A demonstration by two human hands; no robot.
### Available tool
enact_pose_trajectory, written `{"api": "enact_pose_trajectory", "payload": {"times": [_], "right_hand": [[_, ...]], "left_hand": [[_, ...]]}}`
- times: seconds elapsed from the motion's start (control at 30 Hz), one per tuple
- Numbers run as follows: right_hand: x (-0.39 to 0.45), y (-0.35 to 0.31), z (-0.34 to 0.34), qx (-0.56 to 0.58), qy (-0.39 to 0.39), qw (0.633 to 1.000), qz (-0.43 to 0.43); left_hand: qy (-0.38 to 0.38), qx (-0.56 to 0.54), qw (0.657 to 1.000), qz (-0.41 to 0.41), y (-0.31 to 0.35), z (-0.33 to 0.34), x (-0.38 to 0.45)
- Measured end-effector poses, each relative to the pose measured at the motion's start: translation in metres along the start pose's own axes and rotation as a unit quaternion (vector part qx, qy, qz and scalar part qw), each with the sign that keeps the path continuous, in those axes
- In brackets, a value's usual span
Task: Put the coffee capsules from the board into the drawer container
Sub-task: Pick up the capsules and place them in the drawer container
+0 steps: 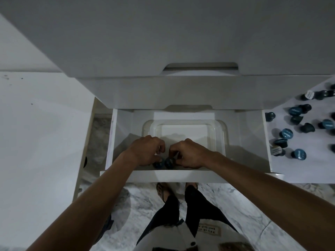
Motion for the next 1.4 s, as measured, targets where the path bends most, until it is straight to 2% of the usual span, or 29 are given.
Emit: {"api": "enact_pose_trajectory", "payload": {"times": [0.17,0.4,0.57,0.73,0.93,1.07,1.2,1.4], "right_hand": [[-0.017,0.006,-0.034,0.09,0.123,0.987,0.047],[-0.069,0.015,-0.087,0.221,0.333,0.912,0.088],[-0.123,0.022,-0.122,0.248,0.398,0.879,0.087],[-0.203,0.056,-0.164,0.243,0.456,0.854,0.066],[-0.32,0.157,-0.21,0.242,0.5,0.826,0.095],[-0.376,0.22,-0.224,0.204,0.509,0.824,0.139],[-0.386,0.26,-0.221,0.18,0.5,0.829,0.173],[-0.351,0.298,-0.189,0.148,0.461,0.851,0.205]], "left_hand": [[0.081,-0.026,0.996,0.003,0.006,-0.028,-0.003],[0.182,-0.124,0.975,-0.002,0.042,-0.065,-0.005],[0.23,-0.156,0.961,0.003,0.092,-0.072,-0.009],[0.288,-0.188,0.938,0.034,0.177,-0.074,-0.007],[0.362,-0.263,0.893,0.05,0.311,-0.04,0.01],[0.362,-0.274,0.89,0.032,0.372,0.01,0.027],[0.351,-0.283,0.892,-0.044,0.388,0.062,0.049],[0.313,-0.247,0.898,-0.187,0.353,0.127,0.094]]}}
Point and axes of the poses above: each hand's wrist, its own x-axis towards the middle knuckle, its own z-axis out of the palm, y = z × x, the point moved 9 cm from there along x, towards the middle knuckle, and after that the axes turned 8 degrees about y, right-handed, at the moved point
